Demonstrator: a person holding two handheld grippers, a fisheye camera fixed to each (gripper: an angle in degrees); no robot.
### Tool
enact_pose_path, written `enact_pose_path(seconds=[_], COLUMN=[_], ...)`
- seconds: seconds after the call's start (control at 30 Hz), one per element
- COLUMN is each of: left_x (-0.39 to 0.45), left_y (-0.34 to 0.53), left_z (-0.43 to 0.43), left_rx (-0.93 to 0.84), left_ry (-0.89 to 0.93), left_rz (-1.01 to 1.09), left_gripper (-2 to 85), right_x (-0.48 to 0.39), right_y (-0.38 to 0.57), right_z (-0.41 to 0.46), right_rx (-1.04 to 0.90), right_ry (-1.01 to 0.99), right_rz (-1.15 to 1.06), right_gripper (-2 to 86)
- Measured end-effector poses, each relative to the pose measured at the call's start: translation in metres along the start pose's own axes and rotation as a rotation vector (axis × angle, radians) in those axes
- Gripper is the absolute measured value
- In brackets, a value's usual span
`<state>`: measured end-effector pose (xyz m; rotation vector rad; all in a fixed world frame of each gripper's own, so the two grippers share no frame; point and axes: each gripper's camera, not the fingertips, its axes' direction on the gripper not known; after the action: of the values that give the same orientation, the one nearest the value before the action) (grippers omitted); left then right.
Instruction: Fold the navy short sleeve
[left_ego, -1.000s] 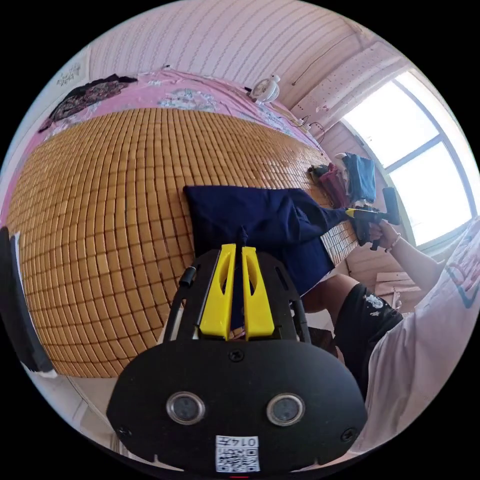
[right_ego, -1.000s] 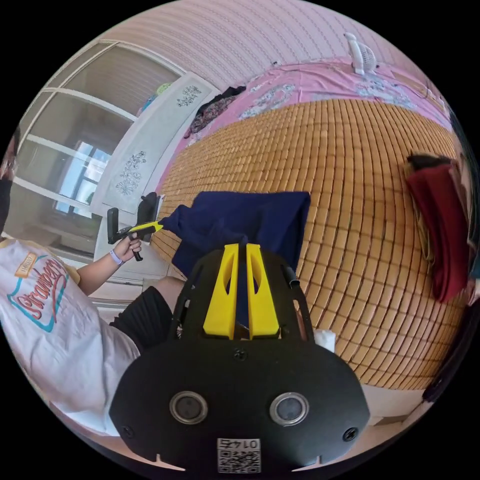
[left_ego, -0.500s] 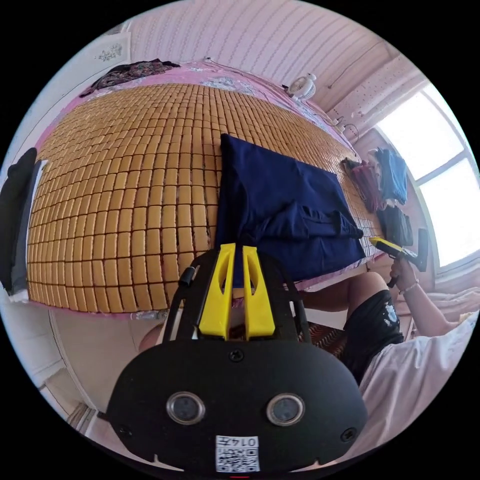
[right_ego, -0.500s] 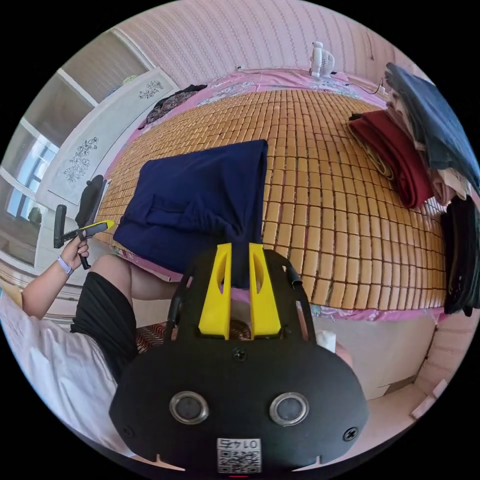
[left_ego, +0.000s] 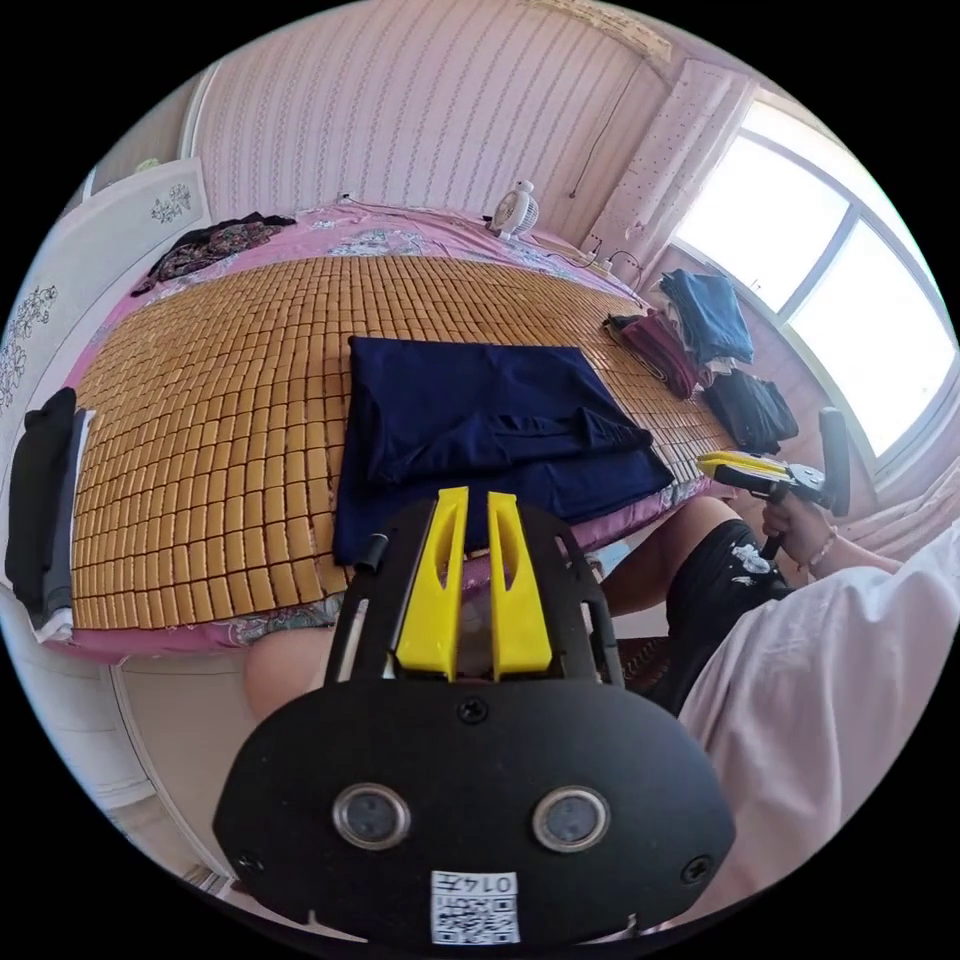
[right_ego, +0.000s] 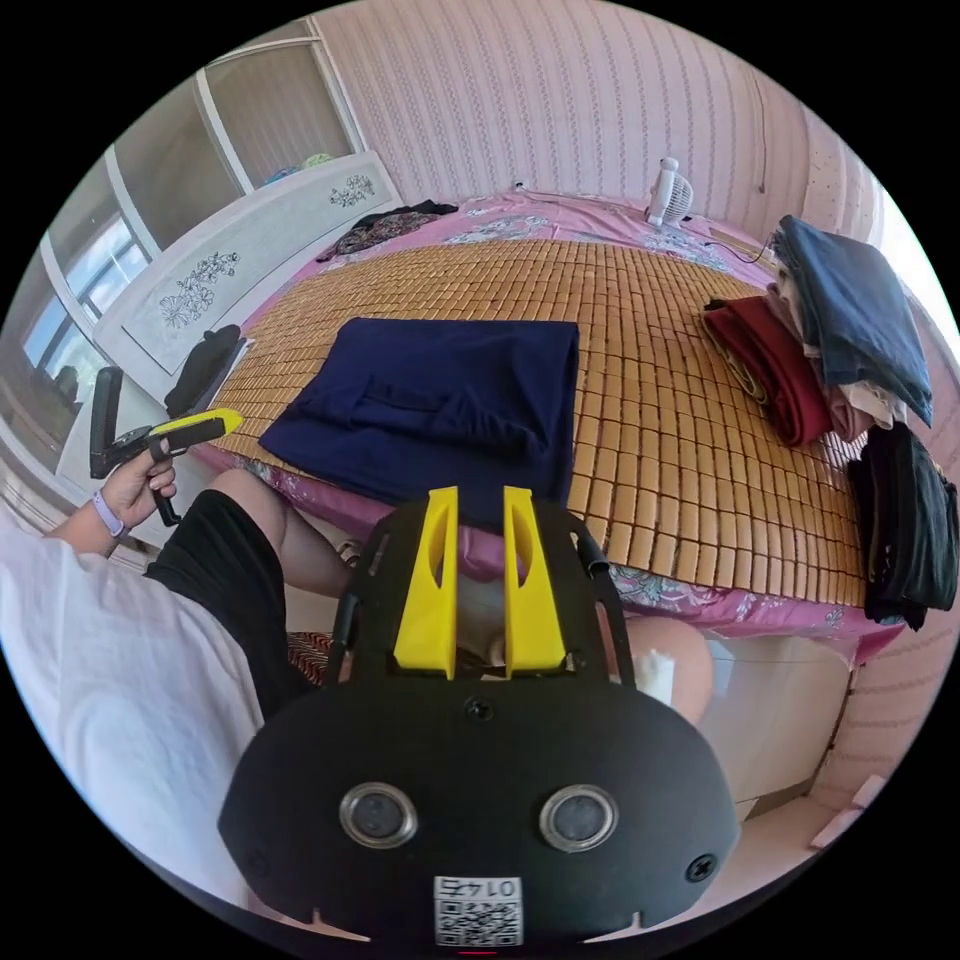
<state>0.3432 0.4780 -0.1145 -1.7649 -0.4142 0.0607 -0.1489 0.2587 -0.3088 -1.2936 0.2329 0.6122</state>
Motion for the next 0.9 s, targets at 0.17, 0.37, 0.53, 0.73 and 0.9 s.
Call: enact_pose_path(seconds=[0.17, 0.37, 0.53, 0.73, 0.9], left_x=[0.012, 0.022, 0.023, 0.044, 0.072], left_y=[-0.035, -0.074, -0.071, -0.052, -0.009], left_z=[0.035, 0.075, 0.103, 0.075, 0.023], left_rx=[-0.062, -0.142, -0.221, -0.204, -0.16], left_ry=[0.007, 0.011, -0.029, -0.02, 0.067], left_rz=[0.014, -0.014, -0.064, 0.027, 0.1], left_gripper=[5.9, 7.3, 7.8, 0.6, 0.3], right_x=[-0.009, -0.013, -0.013, -0.027, -0.051], right_y=[-0.051, -0.109, -0.121, -0.105, -0.063], right_z=[0.029, 0.075, 0.114, 0.094, 0.048], right_rx=[-0.053, -0.164, -0.305, -0.274, -0.231], right_ry=[-0.042, -0.062, 0.008, -0.038, -0.162], right_rz=[-0.051, -0.053, -0.012, -0.124, -0.298], right_gripper=[8.6, 9.9, 9.5, 0.7, -0.1])
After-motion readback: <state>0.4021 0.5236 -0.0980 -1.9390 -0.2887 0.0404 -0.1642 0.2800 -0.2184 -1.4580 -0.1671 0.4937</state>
